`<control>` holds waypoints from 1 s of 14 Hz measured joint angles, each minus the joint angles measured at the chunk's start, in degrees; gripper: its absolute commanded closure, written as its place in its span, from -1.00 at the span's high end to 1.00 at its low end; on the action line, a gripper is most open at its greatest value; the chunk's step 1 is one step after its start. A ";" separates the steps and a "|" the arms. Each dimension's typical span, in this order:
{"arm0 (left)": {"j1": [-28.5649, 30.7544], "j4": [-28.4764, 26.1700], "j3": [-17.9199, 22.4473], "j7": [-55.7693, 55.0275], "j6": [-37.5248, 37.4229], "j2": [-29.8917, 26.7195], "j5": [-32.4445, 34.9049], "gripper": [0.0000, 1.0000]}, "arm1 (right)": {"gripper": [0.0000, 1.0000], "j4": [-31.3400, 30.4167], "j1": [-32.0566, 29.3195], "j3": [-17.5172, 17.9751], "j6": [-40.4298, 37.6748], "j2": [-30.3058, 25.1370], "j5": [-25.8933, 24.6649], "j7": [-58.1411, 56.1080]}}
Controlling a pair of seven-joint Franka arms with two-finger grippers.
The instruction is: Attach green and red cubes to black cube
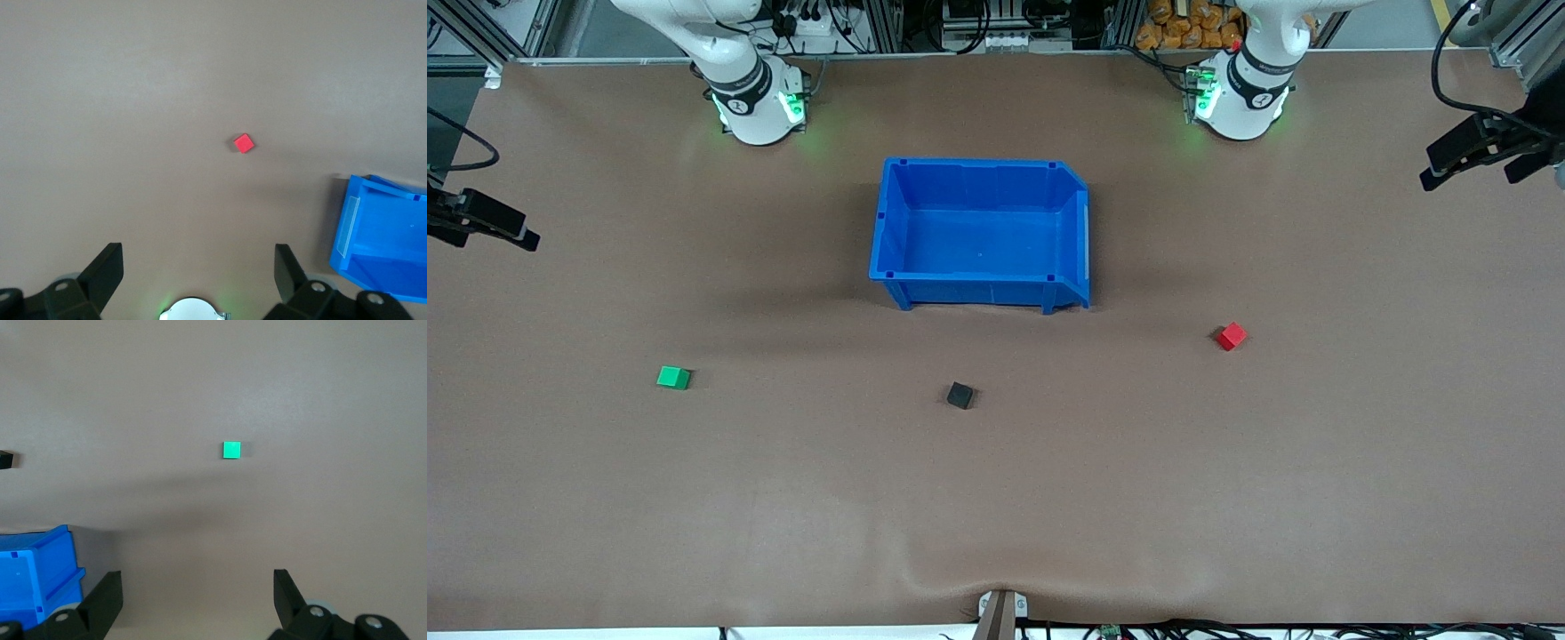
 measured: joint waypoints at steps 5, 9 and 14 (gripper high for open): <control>0.00 0.01 -0.17 -0.25 -0.11 0.02 0.08 1.00 | 1.00 0.00 0.33 0.59 -0.21 -0.04 -0.63 0.01; 0.01 -0.14 -0.17 -0.25 -0.37 0.34 0.09 1.00 | 1.00 0.00 0.53 0.66 -1.07 -0.04 -0.74 0.01; -0.52 -5.84 -1.04 -0.25 0.98 2.42 0.04 1.00 | 1.00 -0.14 0.52 0.63 -1.20 0.30 -0.94 0.00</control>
